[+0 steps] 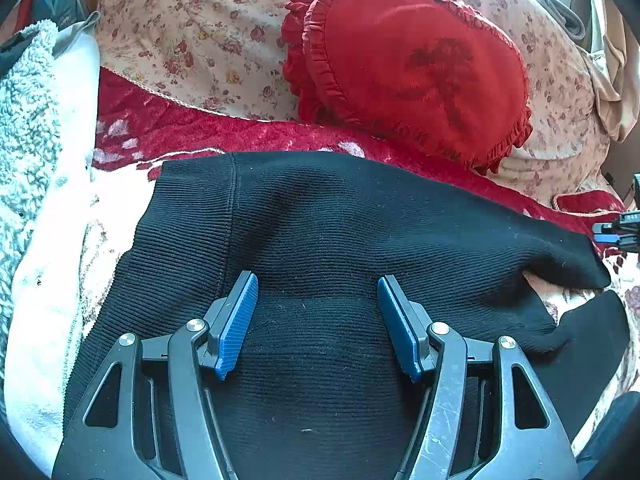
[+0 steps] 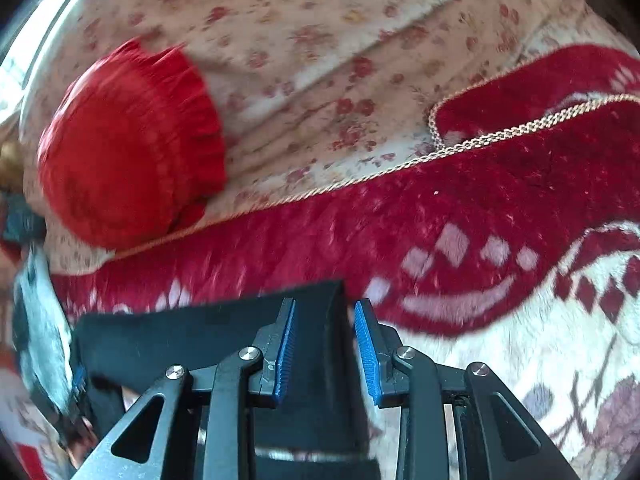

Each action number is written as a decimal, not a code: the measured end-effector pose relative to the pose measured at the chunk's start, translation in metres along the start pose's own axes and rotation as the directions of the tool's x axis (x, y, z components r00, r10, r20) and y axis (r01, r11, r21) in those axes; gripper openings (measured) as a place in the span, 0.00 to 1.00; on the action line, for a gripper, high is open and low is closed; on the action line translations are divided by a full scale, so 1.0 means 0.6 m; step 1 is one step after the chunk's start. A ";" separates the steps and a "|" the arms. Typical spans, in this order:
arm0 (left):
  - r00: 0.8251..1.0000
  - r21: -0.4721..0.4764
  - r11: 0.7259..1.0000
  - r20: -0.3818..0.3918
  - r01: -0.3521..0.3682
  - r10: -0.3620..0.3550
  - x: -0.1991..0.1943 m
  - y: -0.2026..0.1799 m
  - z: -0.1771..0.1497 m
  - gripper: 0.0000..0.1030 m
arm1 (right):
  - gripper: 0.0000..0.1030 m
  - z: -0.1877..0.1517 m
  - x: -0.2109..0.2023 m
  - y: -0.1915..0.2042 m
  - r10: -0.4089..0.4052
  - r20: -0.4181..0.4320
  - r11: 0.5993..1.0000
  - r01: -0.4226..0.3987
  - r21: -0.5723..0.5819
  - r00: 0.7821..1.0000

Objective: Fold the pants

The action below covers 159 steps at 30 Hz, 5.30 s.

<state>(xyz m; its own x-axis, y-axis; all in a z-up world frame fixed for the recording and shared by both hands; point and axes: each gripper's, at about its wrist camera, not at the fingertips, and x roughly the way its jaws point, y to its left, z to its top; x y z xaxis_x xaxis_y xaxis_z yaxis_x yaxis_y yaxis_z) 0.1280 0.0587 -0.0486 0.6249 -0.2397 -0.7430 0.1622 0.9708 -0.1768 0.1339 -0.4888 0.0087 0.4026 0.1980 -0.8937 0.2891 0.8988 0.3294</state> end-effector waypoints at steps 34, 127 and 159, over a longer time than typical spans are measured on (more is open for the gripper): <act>0.987 0.012 0.997 -0.139 -0.079 0.080 -0.042 0.191 0.142 0.77 | 0.06 -0.133 -0.016 0.081 -0.095 0.392 0.978 0.160 -0.137 0.915; 0.996 0.465 0.881 0.018 -0.090 0.093 -0.100 0.036 0.155 0.04 | 0.06 -0.053 -0.049 0.080 -0.082 0.122 0.890 0.128 -0.438 0.989; 0.917 -0.433 0.832 -0.031 0.347 -0.399 -0.237 0.196 -0.159 0.21 | 0.04 -0.361 -0.132 -0.004 -0.140 0.189 0.849 0.216 -0.482 0.972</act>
<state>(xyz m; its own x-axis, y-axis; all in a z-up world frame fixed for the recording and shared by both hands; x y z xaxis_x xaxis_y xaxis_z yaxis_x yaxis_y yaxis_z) -0.0149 0.2079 -0.0254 0.4845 -0.6064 -0.6305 0.0215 0.7288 -0.6844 -0.0867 -0.4221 0.0126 0.5146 -0.0072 -0.8574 -0.0865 0.9944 -0.0602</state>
